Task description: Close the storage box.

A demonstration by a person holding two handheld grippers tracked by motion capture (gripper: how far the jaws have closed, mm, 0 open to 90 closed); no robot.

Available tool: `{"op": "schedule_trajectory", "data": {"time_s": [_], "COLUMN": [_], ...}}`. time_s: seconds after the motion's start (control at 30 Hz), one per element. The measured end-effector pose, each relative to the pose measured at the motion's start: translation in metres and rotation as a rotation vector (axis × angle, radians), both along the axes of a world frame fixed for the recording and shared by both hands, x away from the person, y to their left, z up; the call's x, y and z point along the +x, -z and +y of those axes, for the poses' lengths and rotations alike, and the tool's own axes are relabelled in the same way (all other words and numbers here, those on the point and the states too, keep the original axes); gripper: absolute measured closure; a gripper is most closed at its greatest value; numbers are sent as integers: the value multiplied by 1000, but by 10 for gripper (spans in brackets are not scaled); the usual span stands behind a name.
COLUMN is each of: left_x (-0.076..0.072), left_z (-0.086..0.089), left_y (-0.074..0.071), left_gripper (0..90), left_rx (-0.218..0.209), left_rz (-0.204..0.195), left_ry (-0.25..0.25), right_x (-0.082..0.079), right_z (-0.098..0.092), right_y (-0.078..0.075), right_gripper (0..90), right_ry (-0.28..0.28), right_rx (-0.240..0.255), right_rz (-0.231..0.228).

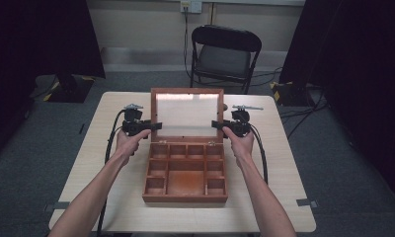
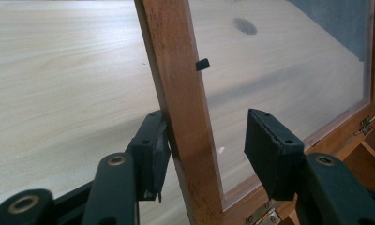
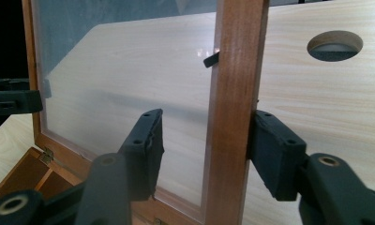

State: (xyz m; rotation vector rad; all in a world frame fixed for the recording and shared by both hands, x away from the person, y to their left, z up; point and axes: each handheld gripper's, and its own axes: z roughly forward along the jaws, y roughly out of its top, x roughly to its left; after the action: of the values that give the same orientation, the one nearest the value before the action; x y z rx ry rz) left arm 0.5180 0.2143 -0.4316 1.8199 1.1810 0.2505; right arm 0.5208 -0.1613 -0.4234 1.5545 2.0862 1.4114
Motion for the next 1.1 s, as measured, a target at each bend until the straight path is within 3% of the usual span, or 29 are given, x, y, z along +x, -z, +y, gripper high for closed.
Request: {"op": "schedule_trajectory", "data": {"time_s": [0.4,0.47,0.53,0.7,0.93,1.1], "left_x": [-11,-16,-18,-25,-31,-36], "left_z": [8,6,6,8,11,12], "left_y": [-11,-14,-16,-17,-19,-22], "left_gripper": [606,606,605,610,601,586], "left_rx": [-35,-6,-8,-17,-11,-34], "left_rz": [-25,-38,-36,-65,-79,-77], "left_ry": [30,28,27,45,71,76], "right_x": [-15,-17,-18,-25,-29,-34], "right_z": [-4,-3,-3,-7,-6,-6], "right_y": [-10,-12,-15,-15,-19,-23], "right_gripper": [549,554,554,555,523,496], "right_ry": [-8,-12,-19,-27,-42,-52], "right_rx": [-11,-16,-28,20,20,20], "right_rz": [-44,-45,-46,-63,-65,-71]}}
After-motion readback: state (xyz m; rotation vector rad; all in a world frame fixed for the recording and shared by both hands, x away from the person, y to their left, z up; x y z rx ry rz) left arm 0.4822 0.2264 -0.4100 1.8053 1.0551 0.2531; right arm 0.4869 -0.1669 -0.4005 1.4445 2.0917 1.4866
